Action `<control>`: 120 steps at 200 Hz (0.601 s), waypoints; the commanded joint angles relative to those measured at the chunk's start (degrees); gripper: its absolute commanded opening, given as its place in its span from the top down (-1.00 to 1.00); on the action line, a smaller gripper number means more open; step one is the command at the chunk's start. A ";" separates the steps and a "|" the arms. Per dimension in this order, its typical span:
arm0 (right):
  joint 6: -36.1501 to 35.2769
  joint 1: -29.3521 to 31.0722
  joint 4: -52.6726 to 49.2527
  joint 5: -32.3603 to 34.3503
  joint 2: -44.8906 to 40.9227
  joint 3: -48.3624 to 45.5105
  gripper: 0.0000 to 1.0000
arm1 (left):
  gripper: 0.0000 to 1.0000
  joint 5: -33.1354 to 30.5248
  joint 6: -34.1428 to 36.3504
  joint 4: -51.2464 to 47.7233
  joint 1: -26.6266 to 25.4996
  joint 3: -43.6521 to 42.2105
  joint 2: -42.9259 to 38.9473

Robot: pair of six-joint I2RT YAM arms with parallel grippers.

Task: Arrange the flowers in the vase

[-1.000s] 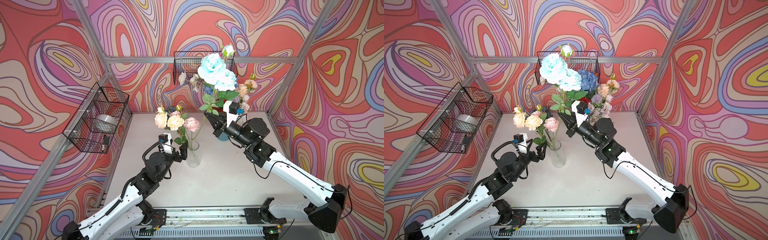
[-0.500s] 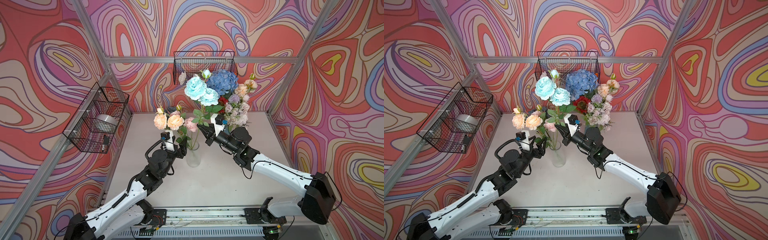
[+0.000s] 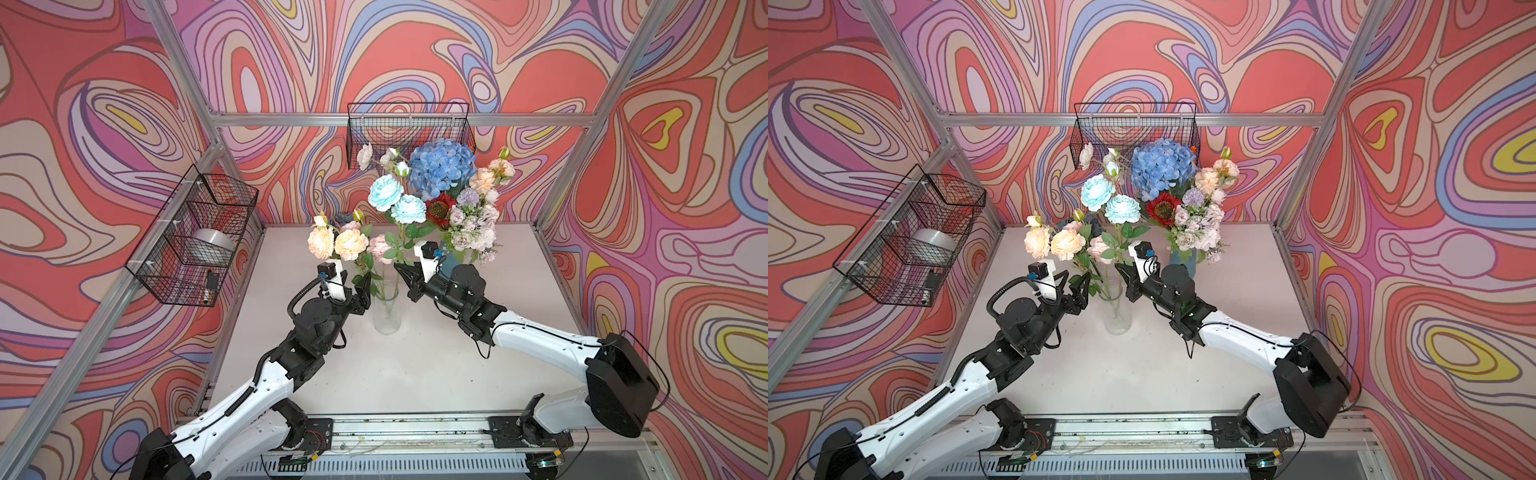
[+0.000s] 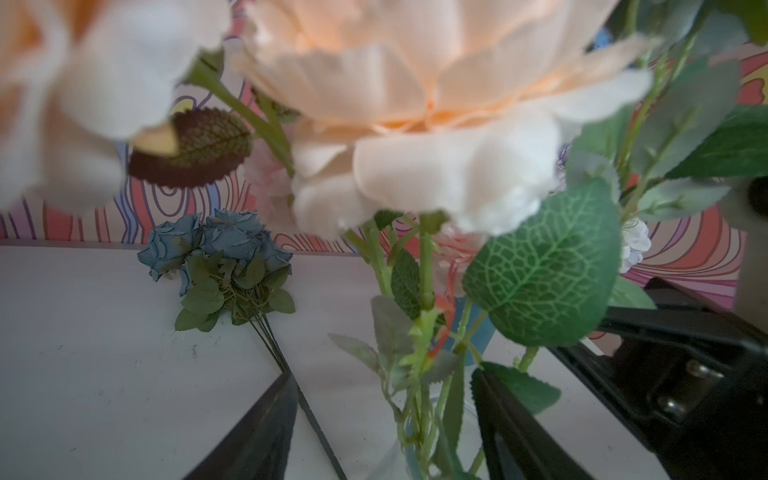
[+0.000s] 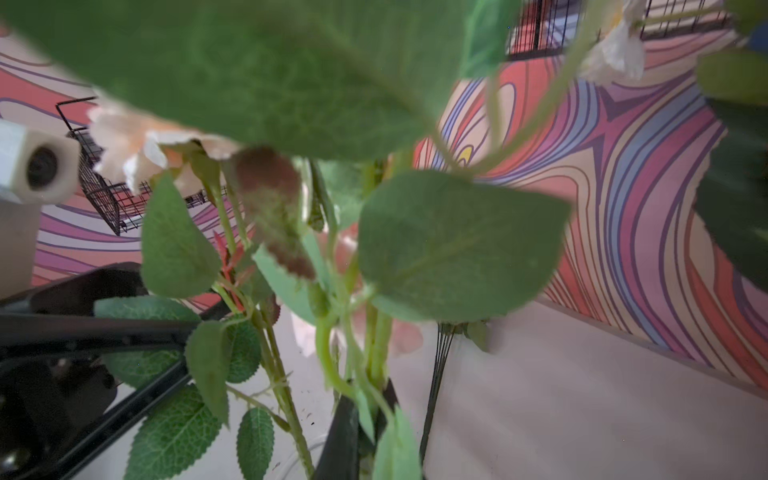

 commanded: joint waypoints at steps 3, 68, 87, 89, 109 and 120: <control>2.09 0.21 4.57 2.14 1.49 -2.01 1.00 | -0.41 0.76 -0.96 1.63 0.62 -0.65 0.43; 2.03 0.21 3.30 1.82 3.37 -1.80 0.73 | -0.43 0.71 -1.98 -0.59 1.09 -1.09 -1.14; 2.17 0.14 2.15 1.82 2.67 -1.99 0.55 | -0.46 0.45 -2.95 -3.92 1.31 -1.77 -3.44; 2.26 0.19 1.94 1.90 2.53 -2.04 0.53 | -0.46 0.43 -3.13 -4.38 1.36 -1.88 -3.77; 2.53 0.20 -0.23 2.19 1.02 -2.38 0.31 | -0.49 -0.57 -4.78 -10.30 1.74 -4.05 -7.65; 2.76 0.21 -1.46 2.30 -0.47 -3.07 0.18 | -0.50 -1.17 -6.36 -13.81 1.90 -5.35 -10.26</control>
